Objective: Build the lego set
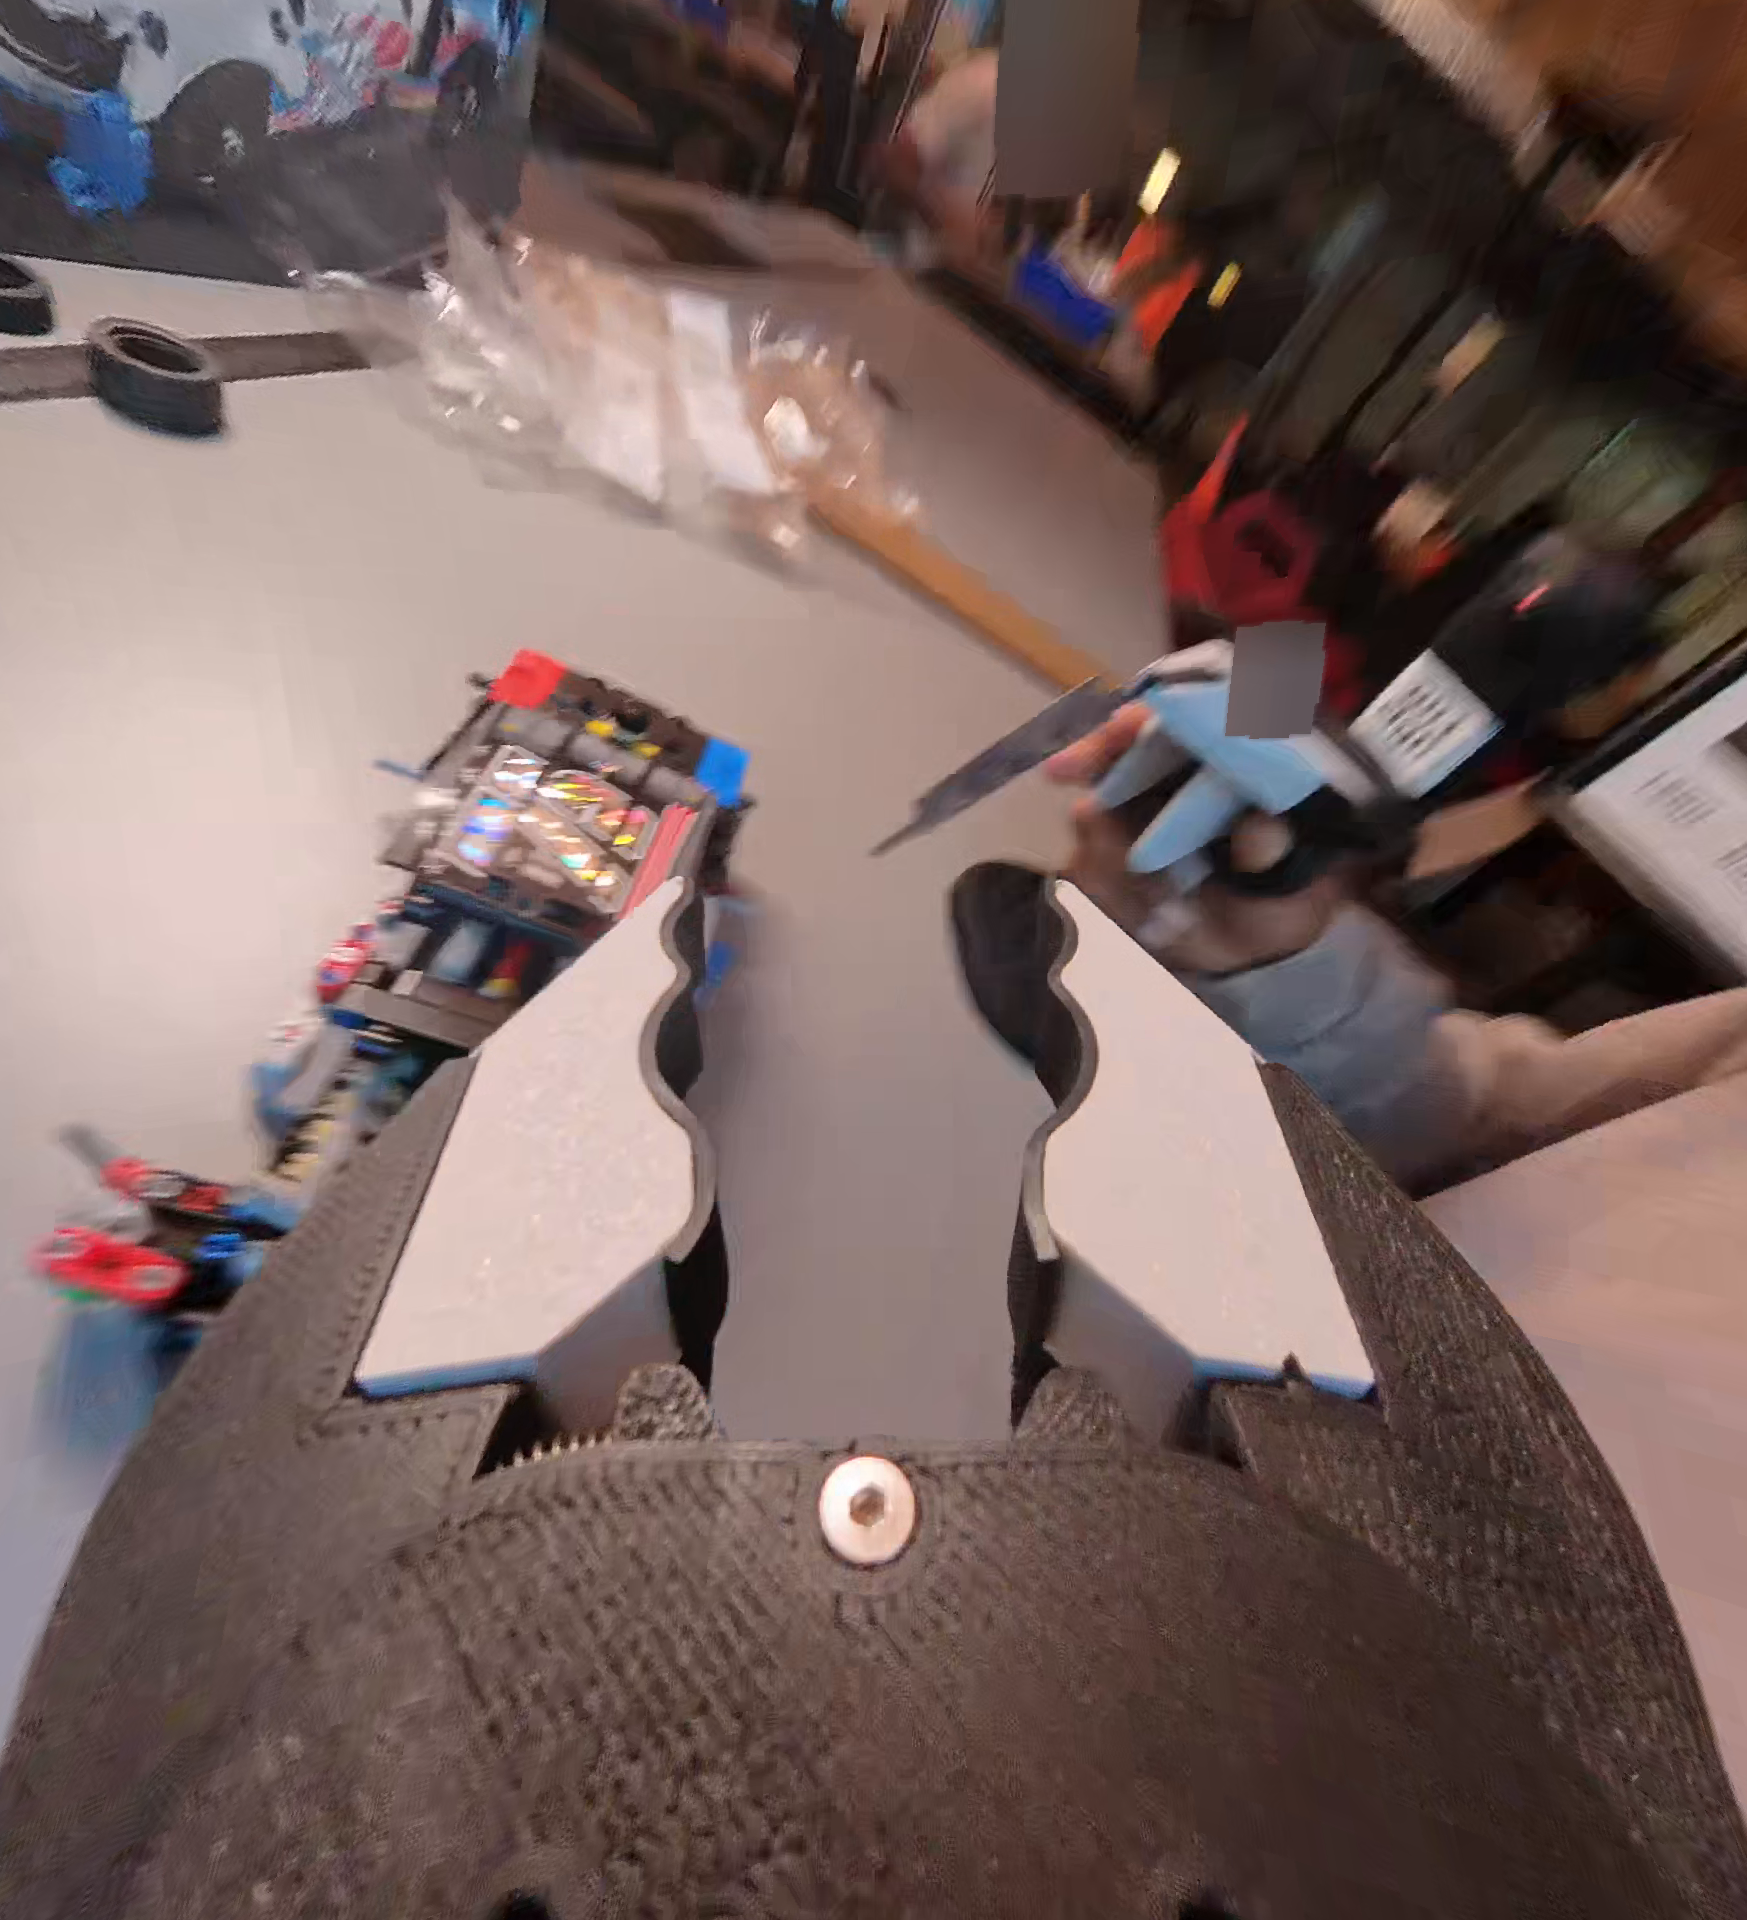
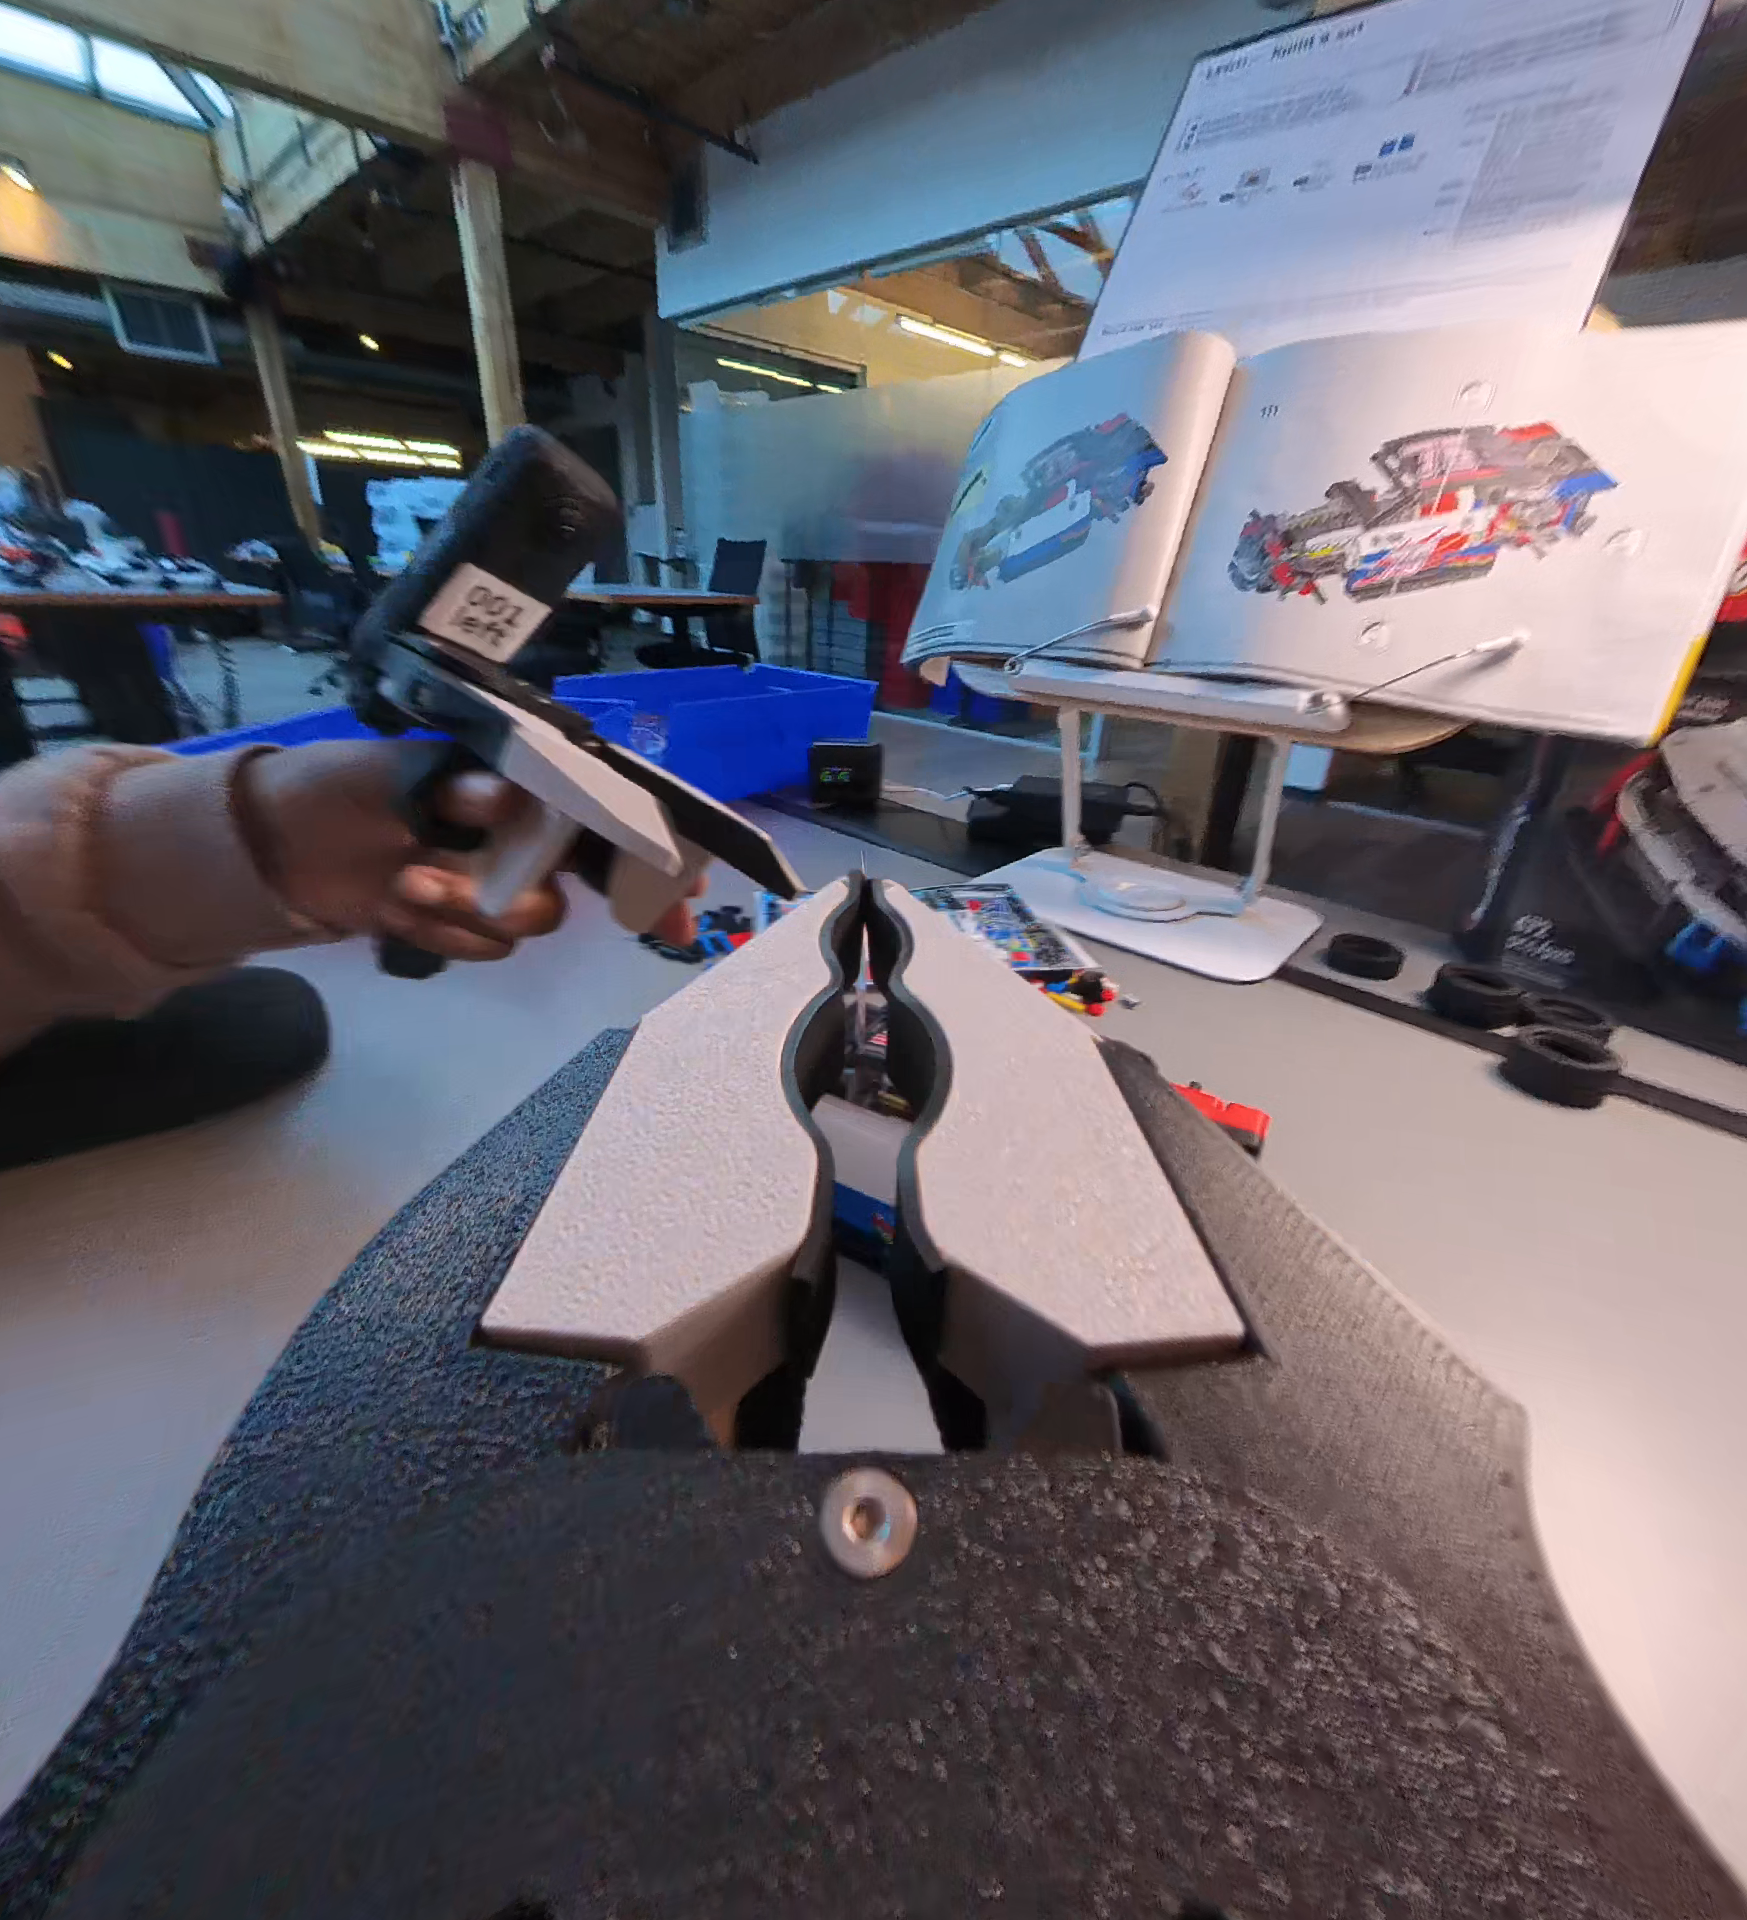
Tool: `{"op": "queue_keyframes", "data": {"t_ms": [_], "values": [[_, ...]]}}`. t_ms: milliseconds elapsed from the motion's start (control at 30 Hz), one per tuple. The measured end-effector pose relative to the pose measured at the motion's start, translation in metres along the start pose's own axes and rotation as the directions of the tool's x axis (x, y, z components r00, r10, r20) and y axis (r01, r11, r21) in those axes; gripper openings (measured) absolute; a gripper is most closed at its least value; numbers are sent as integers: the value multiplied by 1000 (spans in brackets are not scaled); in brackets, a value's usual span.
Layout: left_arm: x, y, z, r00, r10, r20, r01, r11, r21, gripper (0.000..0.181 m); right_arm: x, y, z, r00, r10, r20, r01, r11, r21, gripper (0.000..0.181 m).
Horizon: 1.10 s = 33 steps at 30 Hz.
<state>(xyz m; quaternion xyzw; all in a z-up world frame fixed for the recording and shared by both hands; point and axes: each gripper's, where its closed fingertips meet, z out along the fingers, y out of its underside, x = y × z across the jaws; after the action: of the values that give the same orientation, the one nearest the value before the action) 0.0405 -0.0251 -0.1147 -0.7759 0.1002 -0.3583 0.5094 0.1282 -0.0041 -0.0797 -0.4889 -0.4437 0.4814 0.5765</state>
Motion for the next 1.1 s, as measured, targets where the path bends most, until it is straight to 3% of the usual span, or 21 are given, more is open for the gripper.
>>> {"op": "queue_keyframes", "data": {"t_ms": [100,167,267,433,700,1100], "values": [[40,-3,-11,924,-298,-239,350,912,214,57,-5,4,11,950,-294,-105,293,956,-23,0],[52,-2,-13,847,-400,-350,502,819,277,52,-19,8,19,806,-573,-147,570,819,-71,0],[59,3,-10,818,-431,-381,556,764,329,46,-51,12,25,522,-838,-161,838,539,-85,0],[53,15,-2,795,-486,-363,597,730,331,34,-78,27,30,289,-951,-113,952,298,-70,0],[44,22,3,830,-480,-283,555,763,332,7,-75,42,37,194,-978,-73,975,200,-96,0],[36,34,5,852,-470,-229,522,796,307,0,-73,52,39,180,-983,-41,976,183,-118,0]]}}
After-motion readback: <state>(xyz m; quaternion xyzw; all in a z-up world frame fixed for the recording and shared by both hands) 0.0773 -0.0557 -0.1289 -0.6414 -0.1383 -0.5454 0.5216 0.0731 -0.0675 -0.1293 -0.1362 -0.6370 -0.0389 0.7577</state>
